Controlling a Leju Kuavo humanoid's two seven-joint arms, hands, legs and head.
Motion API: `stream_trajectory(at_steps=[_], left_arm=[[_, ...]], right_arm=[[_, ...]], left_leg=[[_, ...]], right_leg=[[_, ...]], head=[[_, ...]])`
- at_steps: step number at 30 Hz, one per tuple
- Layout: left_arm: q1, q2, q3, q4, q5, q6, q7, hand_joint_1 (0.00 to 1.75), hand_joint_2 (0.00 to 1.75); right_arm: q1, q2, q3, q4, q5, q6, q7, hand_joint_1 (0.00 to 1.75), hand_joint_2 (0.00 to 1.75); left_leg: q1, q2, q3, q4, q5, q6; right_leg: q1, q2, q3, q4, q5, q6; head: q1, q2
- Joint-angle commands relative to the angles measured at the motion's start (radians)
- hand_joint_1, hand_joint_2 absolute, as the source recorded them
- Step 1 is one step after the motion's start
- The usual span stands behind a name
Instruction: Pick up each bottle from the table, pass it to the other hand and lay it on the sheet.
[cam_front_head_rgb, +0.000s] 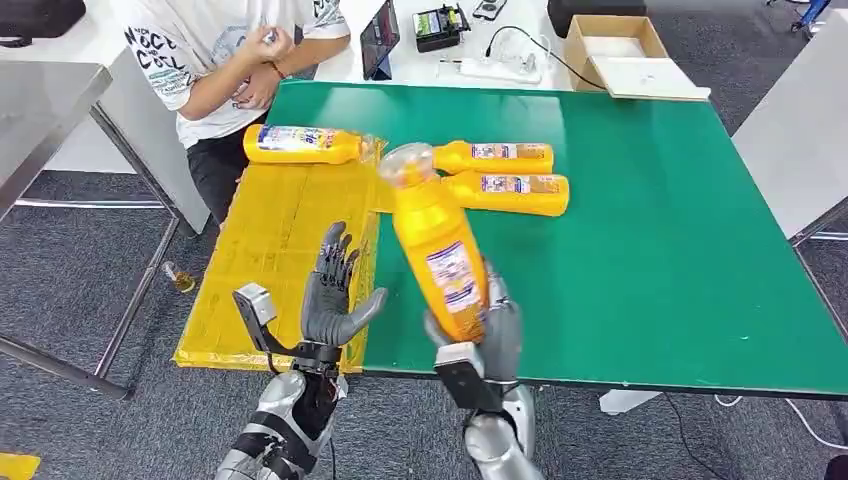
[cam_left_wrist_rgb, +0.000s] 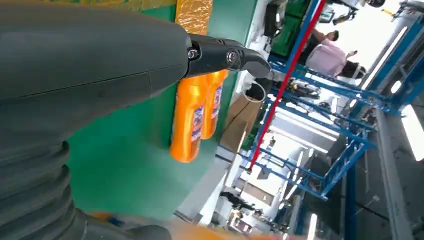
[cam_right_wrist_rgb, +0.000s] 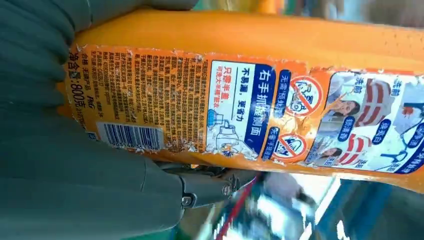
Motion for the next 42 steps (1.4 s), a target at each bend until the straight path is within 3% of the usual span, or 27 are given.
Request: stream_trajectory(at_steps=[1, 12, 14, 15, 22, 25, 30, 32, 36, 42], left_arm=[[-0.088, 0.037, 0.015, 0.168, 0.000, -0.031, -0.002, 0.00, 1.75], [-0.091, 0.035, 0.017, 0.176, 0.012, -0.050, -0.002, 0.00, 1.75], [-0.091, 0.035, 0.017, 0.176, 0.012, -0.050, -0.002, 0.00, 1.75], [-0.091, 0.035, 0.017, 0.176, 0.012, -0.050, -0.002, 0.00, 1.75], [-0.091, 0.035, 0.017, 0.176, 0.012, -0.050, -0.002, 0.00, 1.75], [-0.101, 0.029, 0.016, 0.193, 0.045, -0.110, -0.004, 0.00, 1.75], [-0.099, 0.031, 0.006, 0.204, 0.082, -0.149, 0.000, 0.00, 1.75], [-0.090, 0.038, 0.004, 0.189, 0.085, -0.131, -0.004, 0.00, 1.75], [-0.074, 0.044, 0.006, 0.170, 0.089, -0.132, 0.002, 0.00, 1.75], [-0.047, 0.044, -0.008, 0.126, 0.082, -0.130, 0.005, 0.00, 1.75]], right_arm=[[-0.086, 0.016, 0.196, 0.366, -0.040, -0.022, -0.004, 1.75, 1.75], [-0.091, 0.017, 0.217, 0.385, -0.051, -0.020, -0.004, 1.75, 1.75], [-0.091, 0.017, 0.217, 0.385, -0.051, -0.020, -0.004, 1.75, 1.75], [-0.091, 0.017, 0.217, 0.385, -0.051, -0.020, -0.004, 1.75, 1.75], [-0.091, 0.017, 0.217, 0.385, -0.051, -0.020, -0.004, 1.75, 1.75], [-0.097, 0.020, 0.267, 0.409, -0.083, 0.044, -0.004, 1.75, 1.75], [-0.105, 0.002, 0.303, 0.392, -0.163, 0.004, -0.004, 1.75, 1.75], [-0.101, -0.028, 0.289, 0.319, -0.203, -0.021, -0.004, 1.75, 1.75], [-0.078, -0.062, 0.163, 0.189, -0.191, 0.036, -0.004, 1.75, 1.75], [-0.059, -0.038, 0.083, 0.153, -0.205, 0.050, -0.004, 1.75, 1.75]], left_leg=[[0.001, 0.004, 0.005, -0.002, -0.001, 0.001], [0.000, 0.002, 0.005, -0.001, -0.002, 0.001], [0.000, 0.003, 0.011, -0.002, -0.003, 0.002], [-0.001, 0.001, 0.004, -0.001, -0.001, 0.001], [0.000, 0.002, 0.004, -0.001, -0.001, 0.001], [0.000, 0.002, 0.003, -0.001, -0.001, 0.001], [0.000, 0.002, 0.006, -0.001, -0.002, 0.001], [0.000, 0.001, 0.006, -0.001, -0.002, 0.001], [-0.001, 0.001, 0.005, -0.001, -0.001, 0.002], [-0.001, 0.002, 0.003, -0.001, -0.001, 0.001]], right_leg=[[0.001, 0.002, 0.005, -0.003, 0.000, -0.002], [0.001, 0.000, 0.005, -0.001, -0.001, -0.002], [0.002, 0.000, 0.011, -0.002, -0.003, -0.004], [0.000, -0.001, 0.004, -0.001, -0.001, -0.002], [0.001, 0.000, 0.004, -0.001, -0.001, -0.002], [0.000, 0.000, 0.003, -0.001, -0.001, -0.002], [0.001, -0.001, 0.006, -0.001, -0.002, -0.003], [0.001, -0.001, 0.006, -0.001, -0.002, -0.002], [0.000, -0.001, 0.005, -0.001, -0.001, -0.002], [0.000, 0.000, 0.002, -0.001, 0.000, -0.001]], head=[[0.000, 0.000], [0.000, 0.000], [-0.001, 0.000], [0.000, 0.000], [0.000, 0.000], [0.000, 0.000], [0.000, 0.000], [0.000, 0.000], [-0.001, 0.000], [0.000, 0.000]])
